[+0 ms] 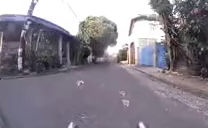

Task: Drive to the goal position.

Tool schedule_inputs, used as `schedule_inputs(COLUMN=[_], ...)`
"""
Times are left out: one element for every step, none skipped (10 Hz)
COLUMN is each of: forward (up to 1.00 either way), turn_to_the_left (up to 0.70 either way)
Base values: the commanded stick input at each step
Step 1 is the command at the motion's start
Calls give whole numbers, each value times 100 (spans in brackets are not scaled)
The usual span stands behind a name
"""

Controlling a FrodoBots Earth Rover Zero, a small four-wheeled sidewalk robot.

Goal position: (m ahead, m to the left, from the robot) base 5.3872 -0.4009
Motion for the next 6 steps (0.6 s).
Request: schedule_inputs(forward=[70,70,70,70,70,70], turn_to_the_left=[-32,-31,-18,-4,0,0])
